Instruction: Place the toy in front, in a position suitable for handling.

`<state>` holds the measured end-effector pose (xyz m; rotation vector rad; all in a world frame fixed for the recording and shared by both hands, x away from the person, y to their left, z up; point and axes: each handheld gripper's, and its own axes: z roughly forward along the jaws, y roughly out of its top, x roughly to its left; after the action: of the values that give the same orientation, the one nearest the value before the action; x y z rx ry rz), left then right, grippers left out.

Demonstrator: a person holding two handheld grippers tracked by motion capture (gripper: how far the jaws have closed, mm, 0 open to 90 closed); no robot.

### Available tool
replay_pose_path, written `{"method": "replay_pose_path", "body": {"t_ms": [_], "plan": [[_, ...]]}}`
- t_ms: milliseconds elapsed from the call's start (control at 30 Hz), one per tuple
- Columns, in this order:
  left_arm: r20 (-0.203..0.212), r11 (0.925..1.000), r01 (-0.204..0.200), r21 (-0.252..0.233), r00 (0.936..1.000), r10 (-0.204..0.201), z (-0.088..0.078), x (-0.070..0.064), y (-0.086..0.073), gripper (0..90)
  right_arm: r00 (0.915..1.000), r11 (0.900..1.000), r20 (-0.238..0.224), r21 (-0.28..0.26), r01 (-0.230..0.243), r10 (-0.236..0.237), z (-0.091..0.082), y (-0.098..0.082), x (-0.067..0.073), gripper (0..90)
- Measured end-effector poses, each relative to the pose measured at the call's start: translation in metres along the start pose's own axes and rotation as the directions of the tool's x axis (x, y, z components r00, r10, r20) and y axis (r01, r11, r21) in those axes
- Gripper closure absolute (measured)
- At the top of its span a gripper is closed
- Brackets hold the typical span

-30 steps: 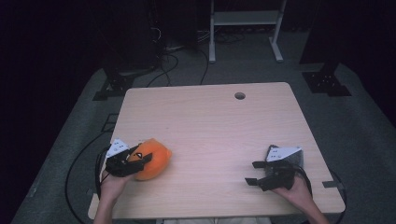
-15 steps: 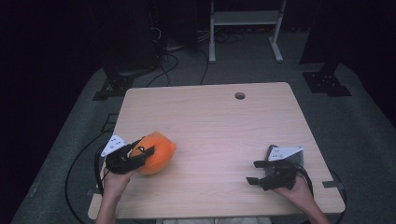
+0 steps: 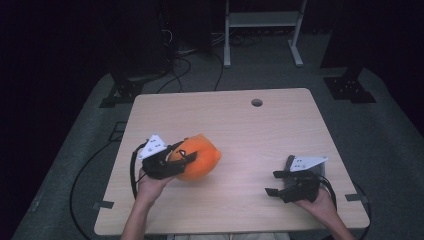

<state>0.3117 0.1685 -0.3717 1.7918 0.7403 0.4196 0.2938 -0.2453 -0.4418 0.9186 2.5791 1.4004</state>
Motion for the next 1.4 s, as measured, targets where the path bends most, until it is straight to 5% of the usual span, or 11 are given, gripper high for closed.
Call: {"method": "replay_pose_path", "body": {"t_ms": [300, 433, 767, 1033, 1200, 1400], "plan": [[0.085, 0.9987, -0.008, 0.051, 0.9963, 0.003, 0.048, -0.024, -0.004, 41.2, 0.9993, 0.998, 0.034, -0.053, -0.013, 0.015, -0.011, -0.001, -0.004, 23.4], [0.125, 0.9952, -0.045, 0.087, 0.9916, 0.034, 0.068, -0.039, -0.005, 41.2, 0.9988, 0.998, 0.046, -0.064, -0.013, 0.016, -0.016, -0.001, -0.006, 23.4], [0.188, 0.9921, -0.087, 0.091, 0.9799, 0.069, 0.103, -0.063, -0.009, 39.8, 0.9915, 0.991, 0.128, -0.133, -0.004, 0.022, -0.041, 0.004, -0.014, 24.0], [0.214, 0.9813, -0.127, 0.145, 0.9722, 0.094, 0.121, -0.071, -0.019, 32.1, 0.9650, 0.997, 0.259, -0.079, -0.020, 0.040, -0.046, 0.002, -0.030, 29.9], [0.220, 0.9834, -0.124, 0.133, 0.9711, 0.092, 0.111, -0.072, -0.012, 20.2, 0.9368, 0.997, 0.342, -0.002, -0.075, 0.071, -0.043, -0.003, -0.039, 34.4], [0.176, 0.9829, -0.133, 0.128, 0.9784, 0.109, 0.085, -0.070, -0.015, 15.0, 0.9184, 0.991, 0.388, 0.076, -0.115, 0.077, -0.033, -0.008, -0.050, 37.3]]}}
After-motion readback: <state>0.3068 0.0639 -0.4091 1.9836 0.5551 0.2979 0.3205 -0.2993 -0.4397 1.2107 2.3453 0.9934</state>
